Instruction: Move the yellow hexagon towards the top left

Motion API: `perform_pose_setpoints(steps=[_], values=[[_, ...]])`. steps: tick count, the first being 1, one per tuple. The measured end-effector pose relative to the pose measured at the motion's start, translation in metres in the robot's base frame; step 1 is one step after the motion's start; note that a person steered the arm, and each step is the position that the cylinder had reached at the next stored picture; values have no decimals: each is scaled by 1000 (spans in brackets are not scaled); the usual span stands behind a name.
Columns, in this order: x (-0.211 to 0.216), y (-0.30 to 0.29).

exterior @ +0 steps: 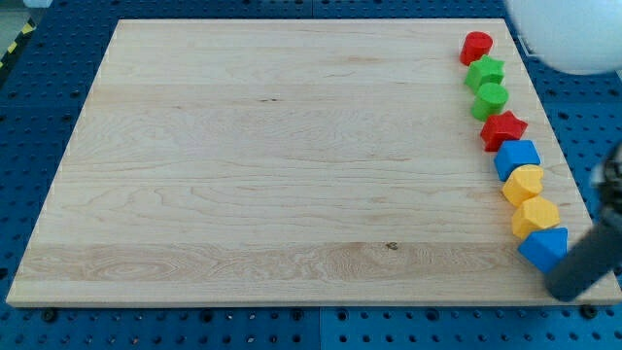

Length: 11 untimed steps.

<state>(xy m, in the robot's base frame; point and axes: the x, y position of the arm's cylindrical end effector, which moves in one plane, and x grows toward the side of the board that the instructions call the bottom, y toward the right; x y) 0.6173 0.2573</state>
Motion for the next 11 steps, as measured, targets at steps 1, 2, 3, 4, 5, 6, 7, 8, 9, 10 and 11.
perform_pose_setpoints(steps=[1, 2, 3, 4, 5, 6, 7, 8, 9, 10, 11], values=[[0, 64], [-31, 68], [-57, 39], [-58, -11], [-63, -56], [-77, -96], [-104, -124], [-140, -156], [-173, -187], [-210, -203], [-249, -203]])
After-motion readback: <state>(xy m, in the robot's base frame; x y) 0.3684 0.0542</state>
